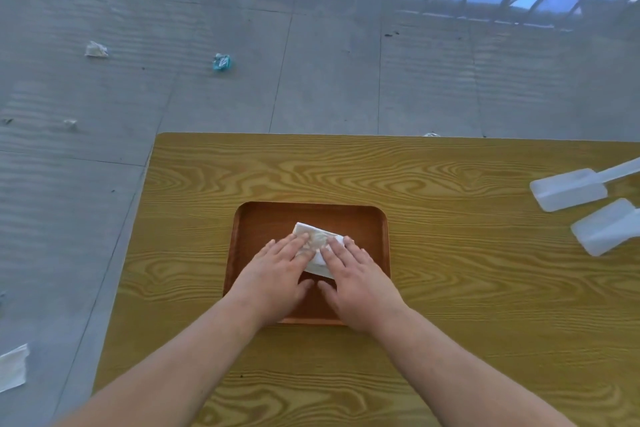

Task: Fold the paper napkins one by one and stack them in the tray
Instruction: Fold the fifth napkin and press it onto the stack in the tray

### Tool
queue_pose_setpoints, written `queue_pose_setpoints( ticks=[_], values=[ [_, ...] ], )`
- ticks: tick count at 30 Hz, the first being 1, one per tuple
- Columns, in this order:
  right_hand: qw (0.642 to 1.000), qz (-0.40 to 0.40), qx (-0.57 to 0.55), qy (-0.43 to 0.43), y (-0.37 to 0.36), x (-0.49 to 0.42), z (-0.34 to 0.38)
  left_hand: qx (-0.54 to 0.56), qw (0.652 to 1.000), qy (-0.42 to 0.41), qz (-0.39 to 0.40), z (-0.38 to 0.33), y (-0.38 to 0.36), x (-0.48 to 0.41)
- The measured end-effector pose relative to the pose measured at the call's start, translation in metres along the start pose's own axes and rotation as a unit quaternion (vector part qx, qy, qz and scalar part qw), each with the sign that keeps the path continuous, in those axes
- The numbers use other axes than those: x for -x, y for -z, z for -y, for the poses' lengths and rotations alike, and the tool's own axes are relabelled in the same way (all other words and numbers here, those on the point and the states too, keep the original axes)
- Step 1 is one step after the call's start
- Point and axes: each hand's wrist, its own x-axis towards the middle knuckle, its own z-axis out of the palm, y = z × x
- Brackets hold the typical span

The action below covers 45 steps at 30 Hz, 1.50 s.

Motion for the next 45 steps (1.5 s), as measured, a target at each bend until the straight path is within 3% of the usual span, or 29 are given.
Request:
queue_pose_setpoints(
  ticks=[8,13,19,27,31,36,45],
  values=[
    [1.0,0.0,0.025,0.002,-0.004,-0.002,-0.001,0.002,1.0,-0.004,-0.004,0.0,-0.005,0.001],
    [0.996,-0.076,0.037,0.007,0.011,-0.008,-0.003,-0.071,0.996,-0.008,-0.053,0.001,0.014,-0.013],
    [0.994,-0.035,0.091,-0.046,0.026,-0.03,-0.005,-0.143,0.989,-0.02,0.022,0.001,0.025,-0.042],
    [0.992,-0.085,0.092,-0.013,0.017,-0.022,-0.002,-0.108,0.993,0.015,-0.048,-0.005,0.015,-0.026],
    [0.986,-0.13,0.081,0.065,0.002,0.0,0.001,-0.079,0.993,0.004,-0.083,-0.009,-0.008,0.006],
    [0.996,0.0,0.077,0.048,-0.019,0.002,-0.009,-0.05,0.999,0.009,-0.001,-0.001,-0.027,0.014],
    [0.999,0.035,0.011,0.007,-0.004,-0.002,-0.002,0.0,1.0,0.028,0.013,-0.005,-0.009,0.008]
  ],
)
